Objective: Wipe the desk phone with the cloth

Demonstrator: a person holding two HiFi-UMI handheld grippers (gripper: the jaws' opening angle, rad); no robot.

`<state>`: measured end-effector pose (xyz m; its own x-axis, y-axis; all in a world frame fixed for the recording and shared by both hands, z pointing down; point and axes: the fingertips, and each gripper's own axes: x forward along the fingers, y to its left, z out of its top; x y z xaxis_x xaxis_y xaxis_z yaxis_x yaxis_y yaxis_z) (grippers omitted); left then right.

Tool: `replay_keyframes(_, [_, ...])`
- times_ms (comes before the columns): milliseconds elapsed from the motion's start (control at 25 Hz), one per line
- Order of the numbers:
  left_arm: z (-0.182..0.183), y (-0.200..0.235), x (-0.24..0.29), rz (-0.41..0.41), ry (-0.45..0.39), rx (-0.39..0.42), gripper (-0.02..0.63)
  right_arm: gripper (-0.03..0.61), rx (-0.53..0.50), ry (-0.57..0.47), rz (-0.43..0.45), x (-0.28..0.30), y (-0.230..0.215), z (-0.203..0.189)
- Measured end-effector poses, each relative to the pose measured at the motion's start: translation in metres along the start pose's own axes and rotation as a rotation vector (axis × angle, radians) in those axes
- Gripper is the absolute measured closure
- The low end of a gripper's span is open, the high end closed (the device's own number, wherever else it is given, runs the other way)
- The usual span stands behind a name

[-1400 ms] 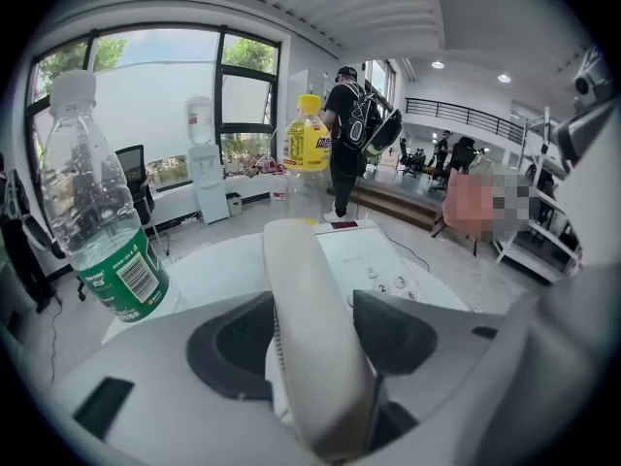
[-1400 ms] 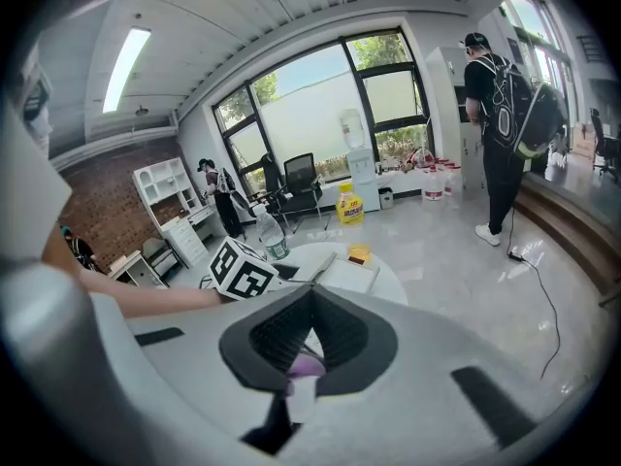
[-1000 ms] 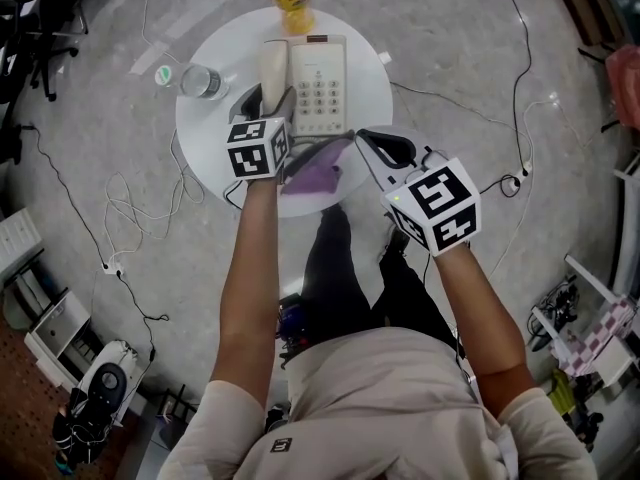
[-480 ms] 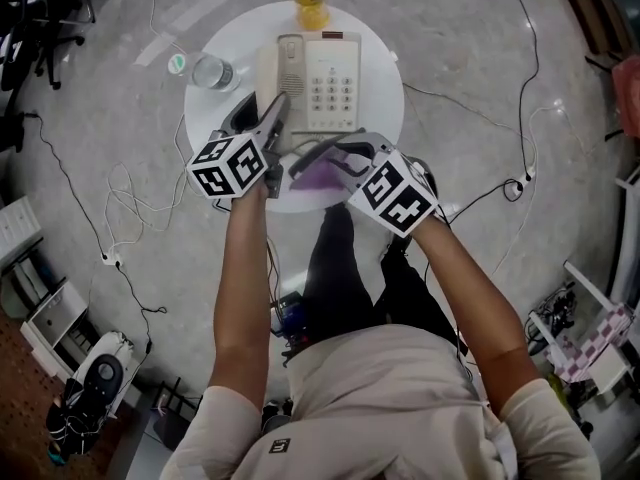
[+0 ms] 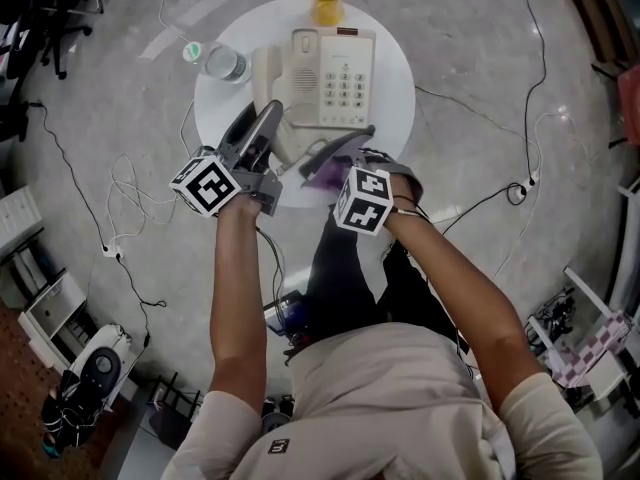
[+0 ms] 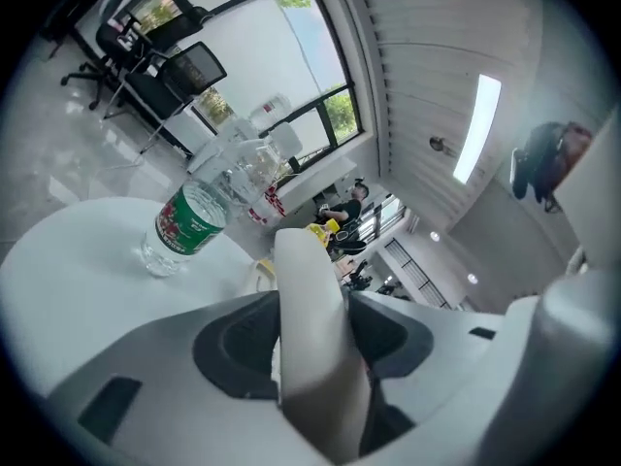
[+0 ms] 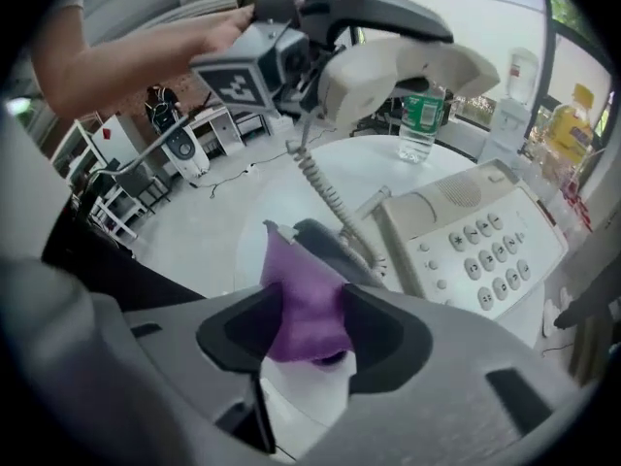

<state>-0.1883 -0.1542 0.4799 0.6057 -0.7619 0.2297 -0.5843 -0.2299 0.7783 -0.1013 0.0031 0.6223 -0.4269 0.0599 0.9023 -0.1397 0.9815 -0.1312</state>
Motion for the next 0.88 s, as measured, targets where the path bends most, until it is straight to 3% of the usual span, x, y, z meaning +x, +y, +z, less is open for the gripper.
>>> replay_keyframes(120, [0.003, -0.008, -0.010, -0.098, -0.046, -0.098, 0.396, 0.420, 0.021, 0.007, -0.001, 0.004, 0.001, -0.001])
replay_keyframes(200, [0.004, -0.013, -0.017, -0.167, -0.085, -0.183, 0.396, 0.526, 0.087, -0.016, 0.006, -0.003, 0.000, 0.001])
replay_keyframes(280, [0.004, -0.016, -0.024, -0.227, -0.116, -0.260, 0.396, 0.551, 0.194, -0.076, 0.019, -0.015, -0.004, 0.006])
replay_keyframes(400, [0.007, -0.020, -0.031, -0.272, -0.136, -0.307, 0.396, 0.555, 0.451, -0.282, 0.052, -0.050, -0.023, 0.025])
replay_keyframes(520, [0.005, -0.027, -0.035, -0.313, -0.143, -0.340, 0.397, 0.555, 0.722, -0.591, 0.086, -0.103, -0.056, 0.052])
replay_keyframes(600, [-0.001, -0.035, -0.035, -0.354, -0.141, -0.358, 0.397, 0.555, 0.839, -0.798, 0.093, -0.138, -0.080, 0.068])
replay_keyframes(720, [-0.008, -0.051, -0.036, -0.411, -0.114, -0.359, 0.397, 0.555, 0.890, -0.991, 0.090, -0.169, -0.106, 0.093])
replay_keyframes(880, [-0.010, -0.062, -0.035, -0.441, -0.112, -0.378, 0.397, 0.554, 0.896, -1.028, 0.177, -0.168, -0.106, 0.120])
